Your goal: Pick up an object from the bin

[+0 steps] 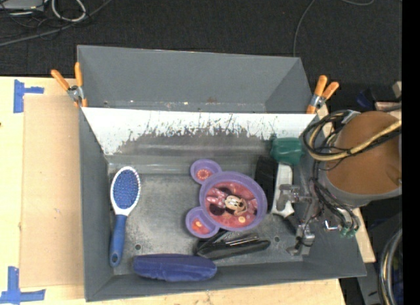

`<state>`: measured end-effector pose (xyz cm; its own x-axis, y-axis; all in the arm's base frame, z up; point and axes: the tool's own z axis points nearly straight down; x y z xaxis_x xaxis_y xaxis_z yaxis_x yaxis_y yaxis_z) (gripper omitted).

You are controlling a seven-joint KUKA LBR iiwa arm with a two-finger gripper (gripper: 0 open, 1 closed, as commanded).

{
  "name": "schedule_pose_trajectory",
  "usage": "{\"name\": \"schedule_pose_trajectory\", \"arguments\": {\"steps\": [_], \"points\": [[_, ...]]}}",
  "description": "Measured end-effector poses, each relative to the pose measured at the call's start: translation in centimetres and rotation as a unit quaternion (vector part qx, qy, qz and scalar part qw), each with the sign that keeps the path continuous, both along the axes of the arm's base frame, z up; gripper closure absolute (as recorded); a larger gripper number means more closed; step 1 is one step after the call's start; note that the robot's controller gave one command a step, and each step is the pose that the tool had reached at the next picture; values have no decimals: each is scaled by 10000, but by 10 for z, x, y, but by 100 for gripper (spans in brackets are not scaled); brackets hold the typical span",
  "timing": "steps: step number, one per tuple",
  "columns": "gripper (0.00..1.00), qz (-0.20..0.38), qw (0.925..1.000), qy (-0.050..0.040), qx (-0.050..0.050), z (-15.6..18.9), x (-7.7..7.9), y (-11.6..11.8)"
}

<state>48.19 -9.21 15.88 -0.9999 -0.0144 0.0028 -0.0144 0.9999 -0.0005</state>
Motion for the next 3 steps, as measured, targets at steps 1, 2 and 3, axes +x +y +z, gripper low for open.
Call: {"name": "schedule_pose_trajectory", "arguments": {"steps": [1, 2, 3], "points": [[0, 593, 9982, -30, -7, -43, 2, -4], [0, 603, 9982, 0, 0, -75, 33, 37], [0, 1329, 9911, 12, 3, -83, 34, 56]]}}
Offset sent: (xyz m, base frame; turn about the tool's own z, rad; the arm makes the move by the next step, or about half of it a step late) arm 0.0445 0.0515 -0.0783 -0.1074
